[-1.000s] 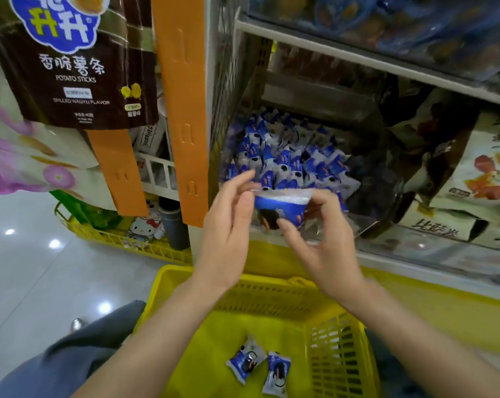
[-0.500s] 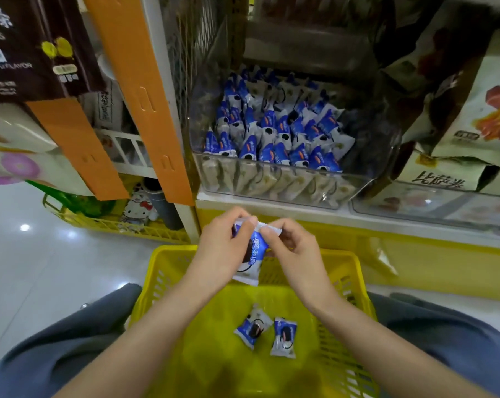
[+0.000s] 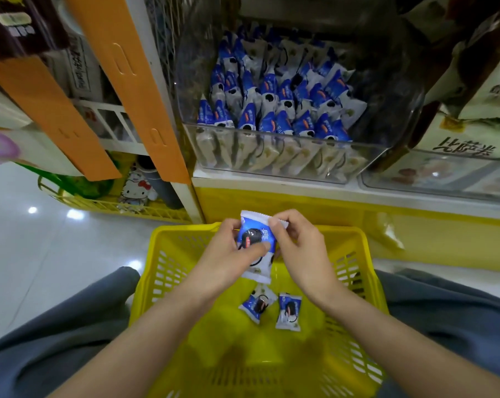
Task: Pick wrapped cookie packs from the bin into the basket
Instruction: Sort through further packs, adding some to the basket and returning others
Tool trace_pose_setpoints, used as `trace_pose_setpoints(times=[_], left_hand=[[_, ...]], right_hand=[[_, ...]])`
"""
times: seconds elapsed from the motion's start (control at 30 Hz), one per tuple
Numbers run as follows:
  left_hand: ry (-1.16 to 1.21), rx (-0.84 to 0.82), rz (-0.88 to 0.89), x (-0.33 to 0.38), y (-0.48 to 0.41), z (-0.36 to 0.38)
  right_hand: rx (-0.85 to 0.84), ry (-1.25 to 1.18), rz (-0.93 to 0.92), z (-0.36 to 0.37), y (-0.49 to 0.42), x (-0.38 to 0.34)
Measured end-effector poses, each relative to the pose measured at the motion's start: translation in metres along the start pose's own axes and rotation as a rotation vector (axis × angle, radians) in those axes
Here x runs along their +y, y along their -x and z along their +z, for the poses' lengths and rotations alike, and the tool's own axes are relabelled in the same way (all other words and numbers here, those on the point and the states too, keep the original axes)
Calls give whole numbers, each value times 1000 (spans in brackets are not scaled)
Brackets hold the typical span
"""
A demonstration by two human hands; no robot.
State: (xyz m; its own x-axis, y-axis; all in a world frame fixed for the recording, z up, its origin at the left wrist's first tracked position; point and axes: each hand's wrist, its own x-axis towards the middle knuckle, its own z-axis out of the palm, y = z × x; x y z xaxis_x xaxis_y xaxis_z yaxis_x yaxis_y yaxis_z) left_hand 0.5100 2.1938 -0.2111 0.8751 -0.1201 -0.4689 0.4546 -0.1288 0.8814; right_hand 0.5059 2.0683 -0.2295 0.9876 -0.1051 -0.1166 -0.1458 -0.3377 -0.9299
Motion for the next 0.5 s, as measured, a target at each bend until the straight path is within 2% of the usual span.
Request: trace_pose_setpoints(times=[0.2, 0.4, 0.5], left_hand=[[-67, 14, -17, -9, 4, -9], [-81, 43, -17, -15, 7, -16], [-51, 40, -16, -18, 9, -17]], right_hand=[[-35, -405, 350, 4, 3, 1], [-191, -377, 373, 4, 6, 4], [-182, -421, 400, 4, 6, 4]])
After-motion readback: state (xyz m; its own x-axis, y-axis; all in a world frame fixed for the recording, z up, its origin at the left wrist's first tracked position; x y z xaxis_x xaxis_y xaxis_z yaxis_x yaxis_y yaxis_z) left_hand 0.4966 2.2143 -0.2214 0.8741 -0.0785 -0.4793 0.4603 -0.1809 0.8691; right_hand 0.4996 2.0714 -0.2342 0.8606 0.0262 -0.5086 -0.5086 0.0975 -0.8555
